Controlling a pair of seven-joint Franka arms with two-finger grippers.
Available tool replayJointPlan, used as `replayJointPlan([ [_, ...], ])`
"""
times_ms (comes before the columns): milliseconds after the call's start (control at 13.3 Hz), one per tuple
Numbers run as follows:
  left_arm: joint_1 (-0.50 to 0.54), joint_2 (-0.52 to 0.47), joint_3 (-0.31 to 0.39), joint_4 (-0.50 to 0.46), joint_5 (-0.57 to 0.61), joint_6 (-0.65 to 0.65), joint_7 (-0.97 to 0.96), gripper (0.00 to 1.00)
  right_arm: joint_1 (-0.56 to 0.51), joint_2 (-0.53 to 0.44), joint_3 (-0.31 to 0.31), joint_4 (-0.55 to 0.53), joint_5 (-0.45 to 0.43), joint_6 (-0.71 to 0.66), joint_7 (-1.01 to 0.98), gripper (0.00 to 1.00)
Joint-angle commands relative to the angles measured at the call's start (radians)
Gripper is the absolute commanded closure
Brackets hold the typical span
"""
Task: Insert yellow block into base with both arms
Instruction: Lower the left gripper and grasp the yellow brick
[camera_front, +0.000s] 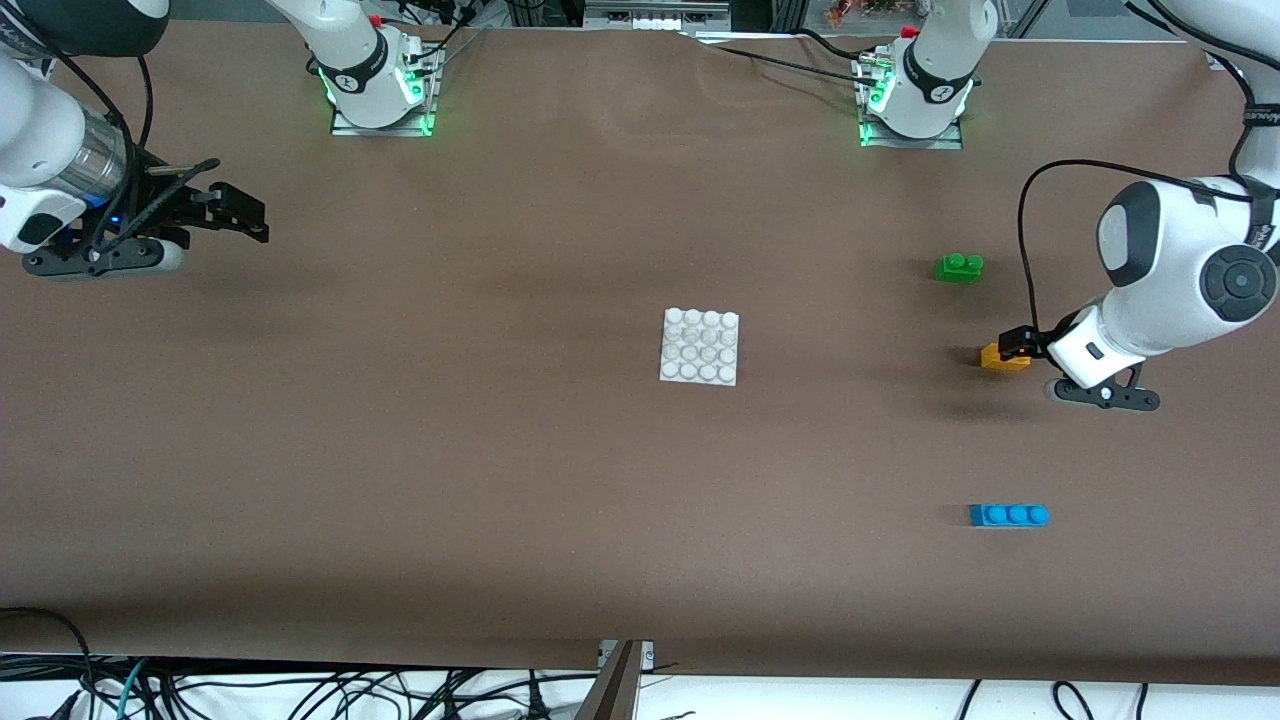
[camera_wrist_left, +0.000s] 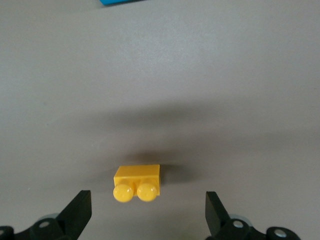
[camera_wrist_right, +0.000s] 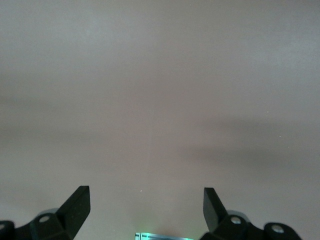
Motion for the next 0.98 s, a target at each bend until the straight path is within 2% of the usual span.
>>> replayJointPlan([
  [0,0.038,-0.065,-0.005,-0.168,0.021,0.174,0.029,0.00,-0.004,-0.017,0.005,-0.010,-0.021,-0.009,-0.018,0.00],
  [375,0.073,-0.040,-0.004,-0.242,0.021,0.317,0.067,0.00,-0.010,-0.006,-0.010,0.045,-0.047,-0.014,-0.021,0.00],
  [601,0.083,-0.004,-0.004,-0.273,0.021,0.404,0.067,0.00,-0.012,0.018,-0.015,0.126,-0.055,-0.054,-0.018,0.00],
  [901,0.084,0.018,-0.004,-0.279,0.022,0.423,0.067,0.00,-0.016,0.033,-0.038,0.197,-0.089,-0.045,-0.009,0.00],
])
